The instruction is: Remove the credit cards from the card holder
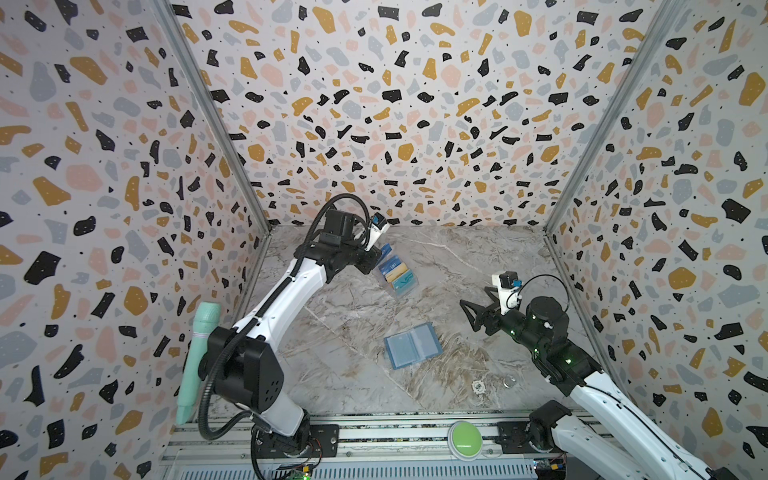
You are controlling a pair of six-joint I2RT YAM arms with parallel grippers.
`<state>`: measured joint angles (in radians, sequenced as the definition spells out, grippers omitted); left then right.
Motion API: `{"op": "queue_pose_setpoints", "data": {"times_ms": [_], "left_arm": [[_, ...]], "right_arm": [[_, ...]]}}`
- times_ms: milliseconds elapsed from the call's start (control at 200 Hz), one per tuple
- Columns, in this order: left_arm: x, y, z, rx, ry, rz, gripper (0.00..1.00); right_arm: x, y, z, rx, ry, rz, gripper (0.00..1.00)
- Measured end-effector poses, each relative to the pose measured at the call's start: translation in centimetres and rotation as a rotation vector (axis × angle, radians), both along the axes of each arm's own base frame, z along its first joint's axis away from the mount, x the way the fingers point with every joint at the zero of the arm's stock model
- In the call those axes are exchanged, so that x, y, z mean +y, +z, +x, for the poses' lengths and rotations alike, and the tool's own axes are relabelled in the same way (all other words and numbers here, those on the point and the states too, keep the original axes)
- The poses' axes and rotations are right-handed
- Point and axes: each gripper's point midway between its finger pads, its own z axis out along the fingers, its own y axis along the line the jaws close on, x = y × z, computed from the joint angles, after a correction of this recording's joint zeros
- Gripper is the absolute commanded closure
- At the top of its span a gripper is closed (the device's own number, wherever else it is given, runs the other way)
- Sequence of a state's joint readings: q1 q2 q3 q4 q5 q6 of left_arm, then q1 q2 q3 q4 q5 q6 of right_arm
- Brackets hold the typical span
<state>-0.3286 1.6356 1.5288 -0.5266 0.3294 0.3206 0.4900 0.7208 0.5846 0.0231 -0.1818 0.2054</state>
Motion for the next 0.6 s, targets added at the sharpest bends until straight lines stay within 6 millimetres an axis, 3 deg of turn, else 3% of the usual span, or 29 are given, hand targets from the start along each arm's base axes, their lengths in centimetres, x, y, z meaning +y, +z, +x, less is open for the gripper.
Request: {"op": "queue_pose_setpoints", "data": {"times_ms": [315,601], "left_arm": [[-0.6,-0.1,4.8,0.050,-0.003,-0.005,1.00],[-1.7,-4.0,7.6,0.178,-0.044,-0.049,1.00]], "right_arm": [[-0.6,0.8,-0.2,-0.035,-0.025,0.017,0.07],[-0.9,-0.4,-0.1,-0.020,-0.040,0.006,0.07]]}}
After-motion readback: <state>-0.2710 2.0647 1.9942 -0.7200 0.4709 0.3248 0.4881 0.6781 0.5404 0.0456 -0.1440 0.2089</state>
